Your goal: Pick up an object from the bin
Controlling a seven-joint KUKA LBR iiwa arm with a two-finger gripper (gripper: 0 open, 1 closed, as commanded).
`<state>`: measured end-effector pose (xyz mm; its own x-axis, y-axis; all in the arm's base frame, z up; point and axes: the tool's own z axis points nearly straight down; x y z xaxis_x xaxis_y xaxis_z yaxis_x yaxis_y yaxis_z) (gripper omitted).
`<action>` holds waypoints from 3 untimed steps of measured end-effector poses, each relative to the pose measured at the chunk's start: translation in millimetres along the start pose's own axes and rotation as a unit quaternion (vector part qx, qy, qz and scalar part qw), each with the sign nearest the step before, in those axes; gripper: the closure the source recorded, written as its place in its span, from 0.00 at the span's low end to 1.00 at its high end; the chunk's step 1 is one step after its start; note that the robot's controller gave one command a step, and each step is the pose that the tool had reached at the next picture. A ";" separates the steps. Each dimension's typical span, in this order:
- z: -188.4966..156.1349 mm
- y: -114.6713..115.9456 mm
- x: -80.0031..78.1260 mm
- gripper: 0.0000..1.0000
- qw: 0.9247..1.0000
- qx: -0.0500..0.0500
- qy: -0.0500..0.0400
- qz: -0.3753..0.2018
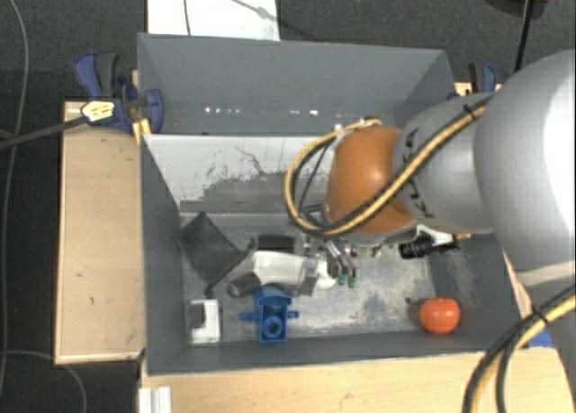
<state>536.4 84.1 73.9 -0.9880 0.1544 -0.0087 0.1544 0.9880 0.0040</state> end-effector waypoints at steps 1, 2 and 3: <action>-13.0 0.1 0.2 1.00 1.000 0.000 0.000 0.000; -19.3 0.6 -1.0 1.00 1.000 -0.001 -0.002 0.000; -26.8 0.3 0.2 1.00 1.000 0.000 0.001 0.000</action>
Offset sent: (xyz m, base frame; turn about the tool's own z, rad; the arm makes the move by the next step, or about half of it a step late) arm 0.0001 0.0001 0.0079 0.0000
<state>536.0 84.3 100.7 -0.9879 0.1552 -0.0074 0.1552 0.9879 0.0045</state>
